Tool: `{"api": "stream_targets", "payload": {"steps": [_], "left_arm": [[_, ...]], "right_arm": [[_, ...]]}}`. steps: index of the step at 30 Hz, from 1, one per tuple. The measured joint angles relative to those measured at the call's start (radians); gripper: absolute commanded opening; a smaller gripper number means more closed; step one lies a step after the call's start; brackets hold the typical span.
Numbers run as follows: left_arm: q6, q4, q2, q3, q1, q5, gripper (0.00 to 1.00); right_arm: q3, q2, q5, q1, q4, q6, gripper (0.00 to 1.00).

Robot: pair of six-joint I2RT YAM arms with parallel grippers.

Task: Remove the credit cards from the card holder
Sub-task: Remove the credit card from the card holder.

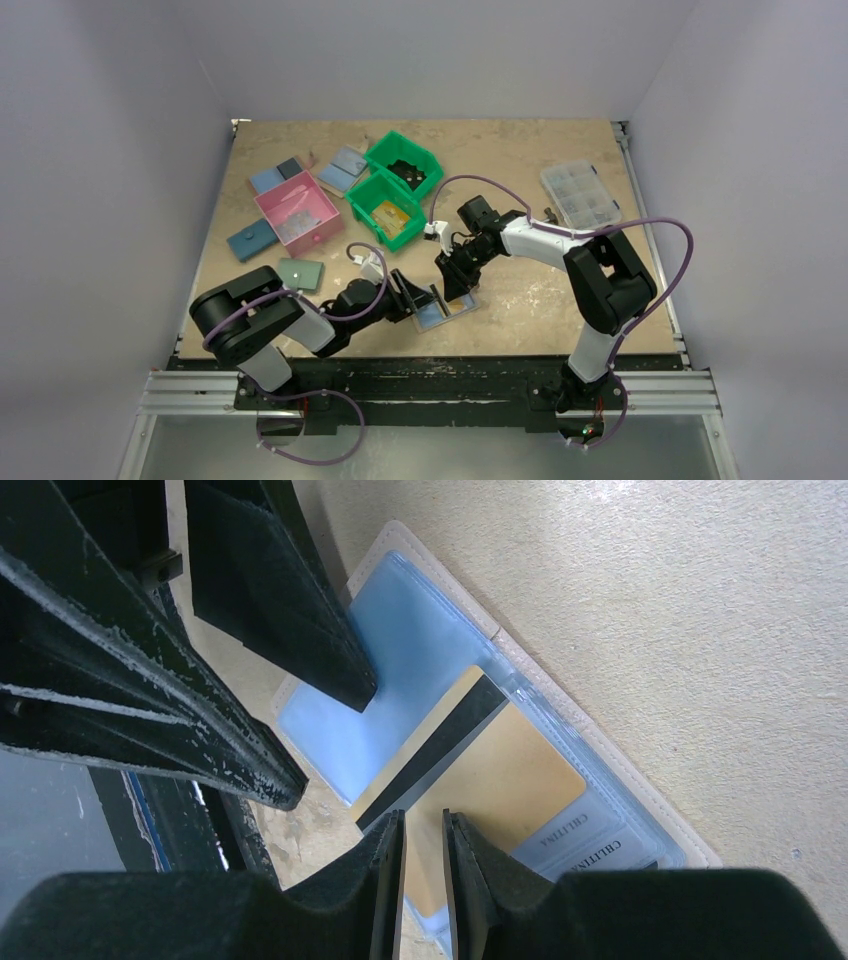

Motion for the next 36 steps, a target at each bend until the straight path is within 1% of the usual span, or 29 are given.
{"api": "stream_targets", "payload": {"steps": [5,12,21,23,26,27,28,29,30,31,34,36], "left_arm": [[-0.019,0.003,0.012,0.022,-0.02,-0.001,0.44],[-0.06,0.011,0.087,0.041,-0.025,-0.001,0.43],[-0.098,0.018,0.114,0.061,-0.025,0.0,0.44],[-0.103,0.025,0.132,0.072,-0.024,0.0,0.43],[-0.127,0.036,0.158,0.085,-0.024,-0.001,0.39],[-0.139,0.04,0.167,0.088,-0.024,0.0,0.36],[-0.151,0.044,0.175,0.09,-0.024,0.0,0.36],[-0.162,0.047,0.181,0.09,-0.024,0.0,0.32],[-0.176,0.05,0.188,0.09,-0.024,0.0,0.27],[-0.186,0.055,0.194,0.09,-0.024,-0.001,0.17],[-0.215,0.066,0.216,0.083,-0.024,-0.014,0.04],[-0.23,0.081,0.222,0.076,-0.024,-0.019,0.0]], "right_arm": [[0.0,0.0,0.0,0.0,0.0,0.0,0.28],[0.0,0.0,0.003,0.0,0.001,0.0,0.26],[0.0,0.002,0.003,0.0,0.002,0.0,0.26],[0.001,0.002,0.003,0.0,0.001,0.0,0.26],[0.001,0.002,0.005,0.0,0.001,0.0,0.26],[0.001,0.002,0.006,0.0,0.001,0.0,0.26],[0.002,0.002,0.007,-0.002,0.001,0.0,0.26],[0.002,0.002,0.007,-0.004,0.001,0.0,0.26],[0.002,0.002,0.007,-0.005,0.001,0.0,0.26],[0.002,0.002,0.006,-0.006,0.0,0.0,0.26],[0.002,0.002,0.007,-0.006,0.0,0.0,0.26],[0.003,0.002,0.007,-0.006,0.0,0.0,0.26]]}}
